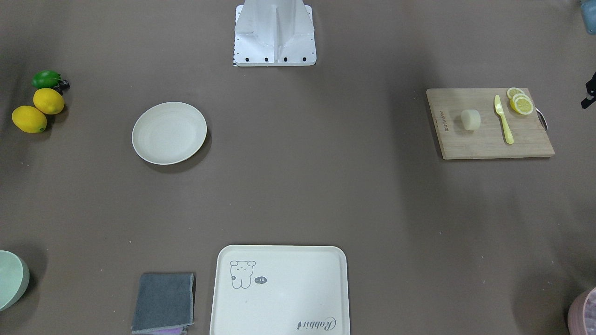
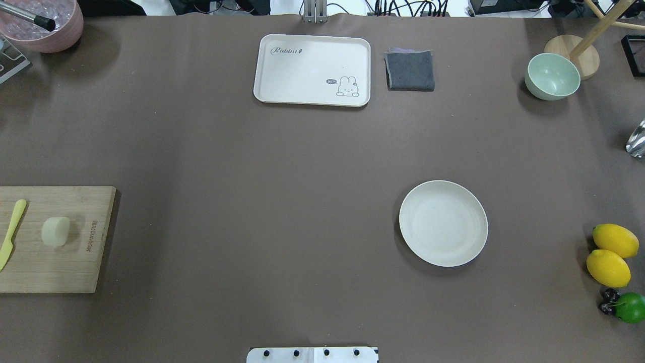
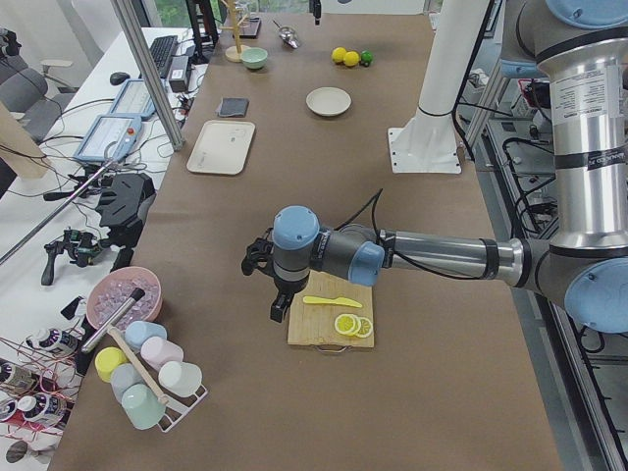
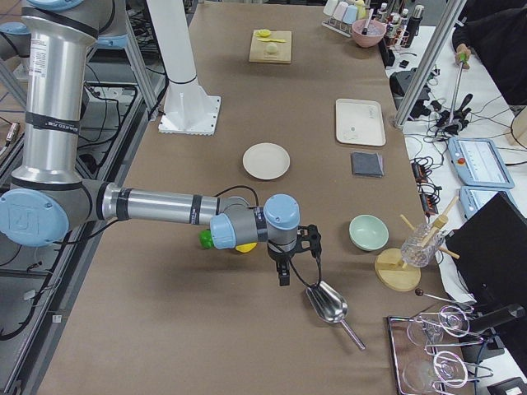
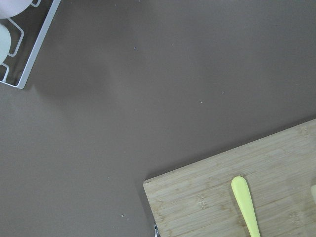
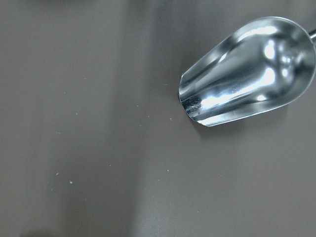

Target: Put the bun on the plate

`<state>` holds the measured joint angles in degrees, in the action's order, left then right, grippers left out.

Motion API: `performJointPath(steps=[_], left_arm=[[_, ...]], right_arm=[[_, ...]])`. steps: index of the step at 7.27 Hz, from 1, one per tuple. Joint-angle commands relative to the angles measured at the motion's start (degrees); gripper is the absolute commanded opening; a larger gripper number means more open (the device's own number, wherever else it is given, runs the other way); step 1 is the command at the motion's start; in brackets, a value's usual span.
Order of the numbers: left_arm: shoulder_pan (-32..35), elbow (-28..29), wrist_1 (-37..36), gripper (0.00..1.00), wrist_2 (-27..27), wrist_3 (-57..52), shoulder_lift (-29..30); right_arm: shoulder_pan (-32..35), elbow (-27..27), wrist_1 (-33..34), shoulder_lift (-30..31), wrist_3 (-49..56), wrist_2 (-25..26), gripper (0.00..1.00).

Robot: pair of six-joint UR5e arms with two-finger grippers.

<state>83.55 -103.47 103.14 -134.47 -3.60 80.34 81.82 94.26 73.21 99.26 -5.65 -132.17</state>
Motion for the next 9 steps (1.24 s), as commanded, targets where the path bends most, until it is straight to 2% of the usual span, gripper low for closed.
performJointPath(steps=[1,9], left_arm=[[0.1,-0.8,1.9,0.98,-0.1,-0.2,-0.7],[-0.7,-1.7,2.3,0.98,-2.7,0.4,-1.2]], right_arm=[[0.0,0.0,0.0,-0.4,-0.1,0.0,1.00],[-0.3,-0.3,-1.1,-0.7,-0.2,-0.3,1.00]])
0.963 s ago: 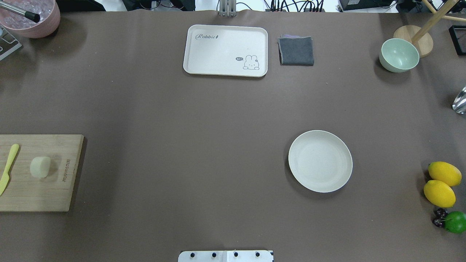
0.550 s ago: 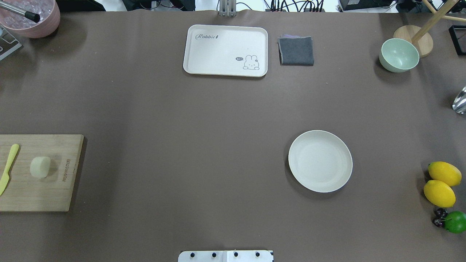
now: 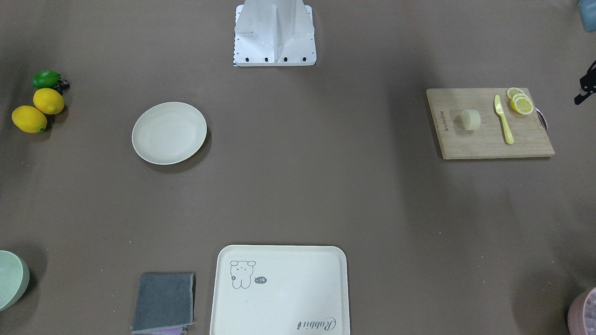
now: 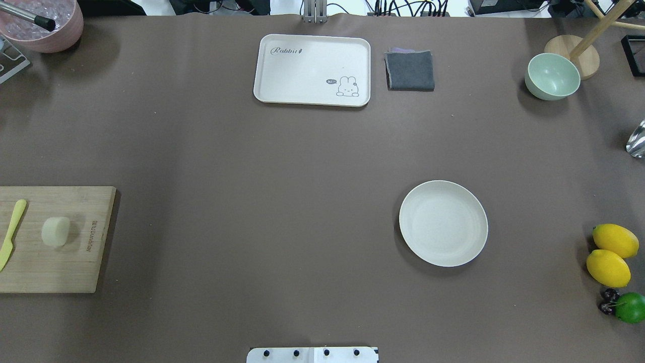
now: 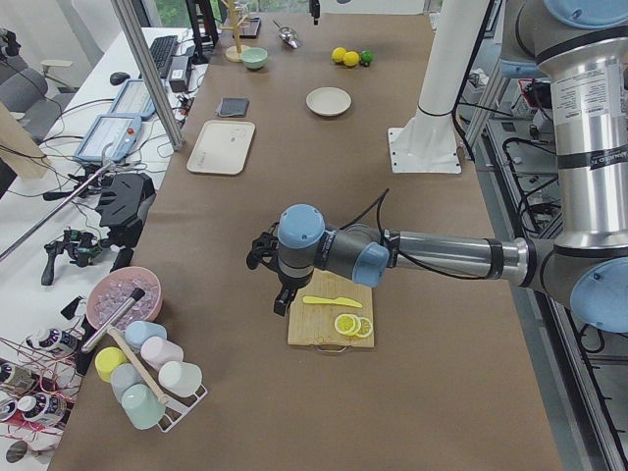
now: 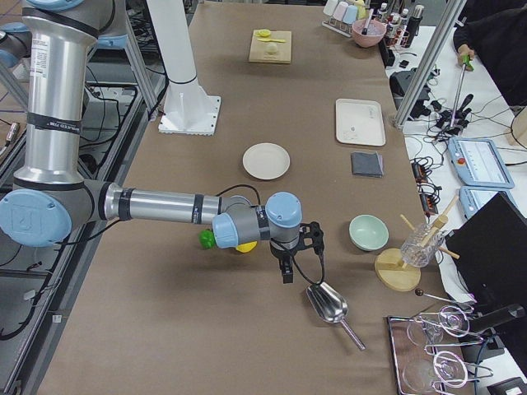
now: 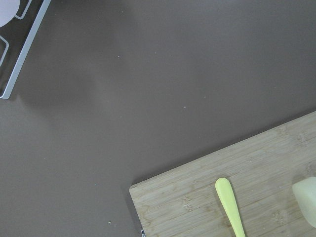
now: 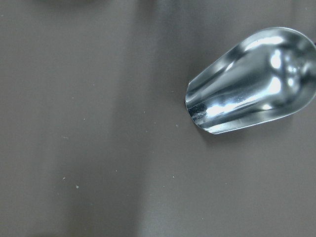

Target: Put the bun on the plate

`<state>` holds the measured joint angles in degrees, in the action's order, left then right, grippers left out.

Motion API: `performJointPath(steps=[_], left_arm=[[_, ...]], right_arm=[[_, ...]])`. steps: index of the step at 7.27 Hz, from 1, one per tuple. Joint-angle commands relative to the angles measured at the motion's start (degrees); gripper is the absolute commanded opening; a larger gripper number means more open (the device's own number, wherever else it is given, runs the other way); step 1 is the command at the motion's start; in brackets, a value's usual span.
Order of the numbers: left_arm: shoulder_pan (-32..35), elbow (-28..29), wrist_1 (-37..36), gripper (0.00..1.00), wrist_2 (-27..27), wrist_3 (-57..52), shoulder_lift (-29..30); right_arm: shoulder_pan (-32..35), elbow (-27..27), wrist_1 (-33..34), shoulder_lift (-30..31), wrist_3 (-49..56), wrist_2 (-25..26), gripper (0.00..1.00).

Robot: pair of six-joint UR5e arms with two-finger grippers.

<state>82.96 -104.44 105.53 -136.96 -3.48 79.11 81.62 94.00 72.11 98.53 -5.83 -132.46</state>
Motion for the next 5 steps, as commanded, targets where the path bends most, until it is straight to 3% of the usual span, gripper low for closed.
performJointPath(steps=[1,5], left_arm=[[-0.1,-0.5,-0.1,0.98,-0.4,3.5,0.1],[-0.3,-0.6,2.7,0.98,-5.0,3.4,-1.9]], right_arm=[[-0.5,0.0,0.0,0.0,-0.1,0.0,1.00],[-0.9,0.0,-1.2,-0.1,-0.2,0.0,1.00]])
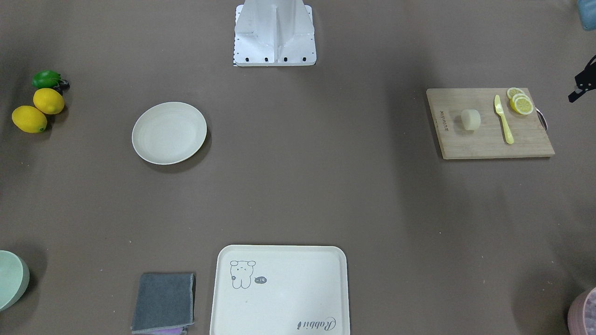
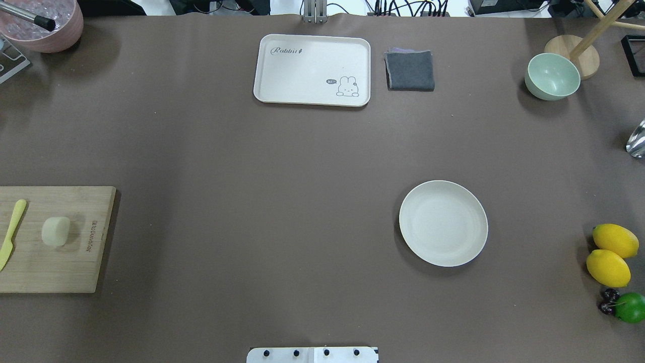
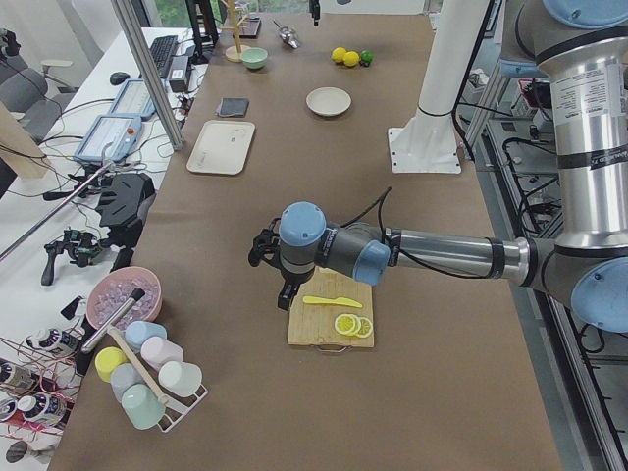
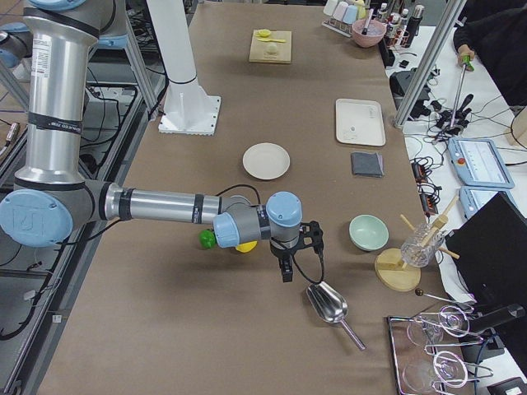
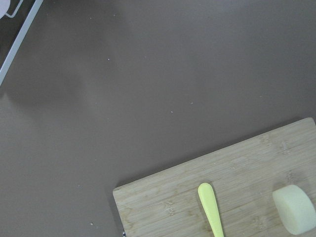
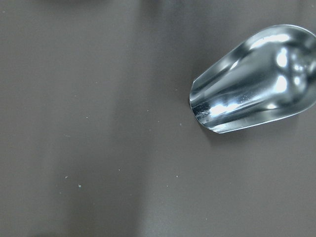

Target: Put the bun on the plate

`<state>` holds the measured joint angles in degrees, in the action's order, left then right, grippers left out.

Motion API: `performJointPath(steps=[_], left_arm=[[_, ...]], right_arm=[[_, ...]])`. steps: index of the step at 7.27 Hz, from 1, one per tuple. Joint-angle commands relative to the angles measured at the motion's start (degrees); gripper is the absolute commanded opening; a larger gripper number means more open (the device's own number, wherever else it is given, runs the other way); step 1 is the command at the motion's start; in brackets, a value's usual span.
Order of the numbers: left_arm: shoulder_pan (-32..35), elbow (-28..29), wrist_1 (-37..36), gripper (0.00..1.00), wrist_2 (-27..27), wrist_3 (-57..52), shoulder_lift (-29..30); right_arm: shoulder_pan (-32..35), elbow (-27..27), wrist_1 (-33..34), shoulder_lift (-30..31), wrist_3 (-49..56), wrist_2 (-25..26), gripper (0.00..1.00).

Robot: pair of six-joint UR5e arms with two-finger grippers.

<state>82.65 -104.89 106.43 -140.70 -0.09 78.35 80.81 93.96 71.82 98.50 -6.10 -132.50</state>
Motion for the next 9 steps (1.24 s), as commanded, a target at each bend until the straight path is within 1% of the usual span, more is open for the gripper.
performJointPath(steps=[1,2,3,4,5,6,8,9], left_arm=[[0.0,0.0,3.0,0.98,-1.2,3.5,-1.4],[0.0,-0.3,6.0,0.95,-1.2,4.7,-1.4],[0.0,0.5,9.0,0.96,-1.2,4.8,-1.0],[-0.1,0.3,9.2,0.96,-1.2,4.8,-0.8],[-1.4,1.4,9.3,0.96,-1.2,4.7,-0.2],[-2.4,1.4,9.6,0.96,-1.3,4.7,-0.8],[-6.0,2.0,9.3,0.97,0.9,5.3,1.1],[-6.0,2.8,9.6,0.98,1.2,4.9,1.0]], right_arm=[[-0.2,-1.0,-3.3,0.0,-0.1,0.0,1.00],[-0.2,-1.1,-4.4,0.3,-0.1,-0.5,1.00],[-0.2,-1.1,-4.7,0.5,0.0,-1.6,1.00],[-0.6,-1.1,-4.7,0.5,-0.1,-1.6,1.00],[-0.6,-1.1,-4.7,0.5,0.0,-1.6,1.00],[-2.0,-1.1,-4.7,0.3,0.0,-1.6,1.00],[-3.2,-1.1,-4.7,0.1,-0.1,-1.6,1.00],[-3.8,-1.1,-4.7,0.0,-0.4,-2.2,1.00]])
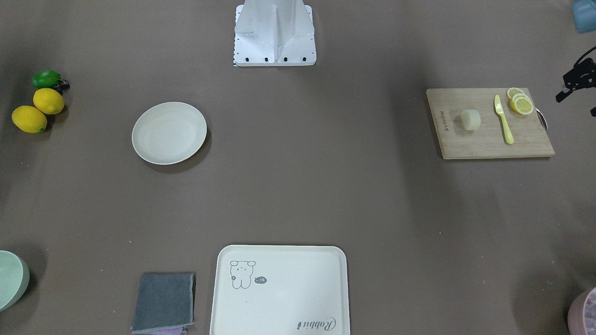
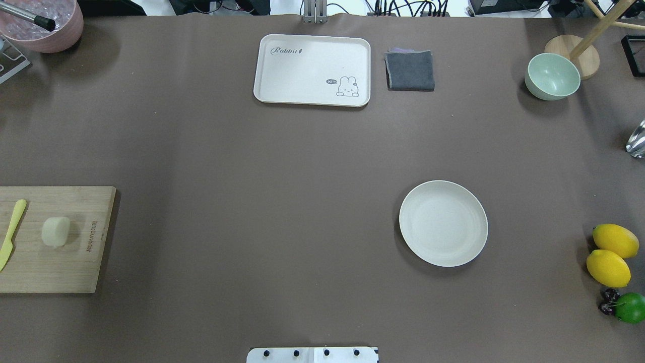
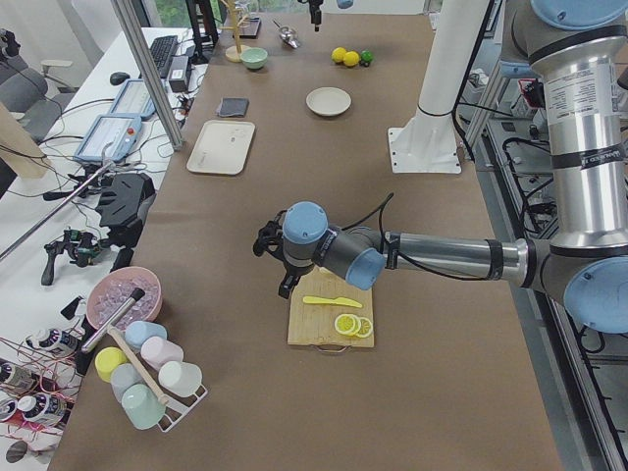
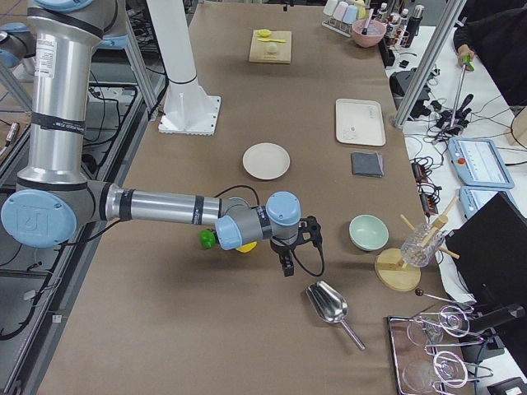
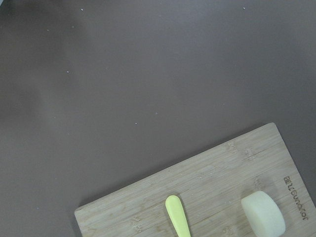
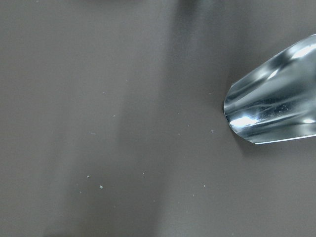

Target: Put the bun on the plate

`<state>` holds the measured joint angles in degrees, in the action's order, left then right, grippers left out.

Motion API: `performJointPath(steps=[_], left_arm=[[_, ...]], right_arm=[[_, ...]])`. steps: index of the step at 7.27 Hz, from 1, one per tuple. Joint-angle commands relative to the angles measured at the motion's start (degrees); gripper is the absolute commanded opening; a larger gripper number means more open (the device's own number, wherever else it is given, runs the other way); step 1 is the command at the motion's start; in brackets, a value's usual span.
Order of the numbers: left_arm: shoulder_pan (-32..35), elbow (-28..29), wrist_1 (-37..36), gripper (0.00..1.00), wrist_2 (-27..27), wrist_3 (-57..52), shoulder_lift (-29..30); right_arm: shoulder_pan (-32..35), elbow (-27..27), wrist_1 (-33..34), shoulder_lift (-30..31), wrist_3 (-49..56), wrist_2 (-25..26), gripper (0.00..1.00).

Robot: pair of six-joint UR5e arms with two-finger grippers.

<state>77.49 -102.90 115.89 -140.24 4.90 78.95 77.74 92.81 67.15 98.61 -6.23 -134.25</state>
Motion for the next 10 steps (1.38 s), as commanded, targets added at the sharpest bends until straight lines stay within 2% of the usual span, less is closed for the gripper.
performJointPath(steps=[1,2,3,5,6,7,8,9,10], left_arm=[[-0.9,0.5,0.0,0.98,1.3,0.5,0.6],[-0.9,1.1,0.0,0.97,1.5,0.3,1.2],[-0.8,0.6,0.1,0.97,1.4,0.4,0.6],[-0.9,0.8,0.0,0.97,0.9,0.0,1.4],[-1.0,0.8,0.1,0.97,0.8,0.1,1.3],[-1.0,1.1,0.0,0.97,0.9,-0.2,1.3],[-1.0,2.7,0.1,0.97,1.1,-0.3,2.4],[-1.0,3.8,0.0,0.97,1.2,-0.2,3.0],[-1.0,4.6,0.0,0.97,1.4,0.3,3.1]], right_arm=[[-1.9,0.2,-0.1,-0.2,-0.4,-1.1,1.00],[-3.1,0.6,-0.1,-0.8,-1.8,-1.6,1.00],[-5.6,2.9,-0.2,-1.4,-8.2,-2.7,1.00],[-15.4,9.5,-0.3,-2.9,-25.9,1.0,0.99],[-19.6,10.4,-0.3,-5.9,-33.4,2.5,0.98],[-24.5,10.0,-3.7,-8.4,-42.1,4.8,0.88],[-28.7,9.8,-10.0,-8.9,-50.6,7.4,0.83],[-31.9,8.8,-15.3,-9.0,-55.2,9.0,0.81],[-34.4,8.0,-16.8,-9.7,-56.4,11.0,0.80]])
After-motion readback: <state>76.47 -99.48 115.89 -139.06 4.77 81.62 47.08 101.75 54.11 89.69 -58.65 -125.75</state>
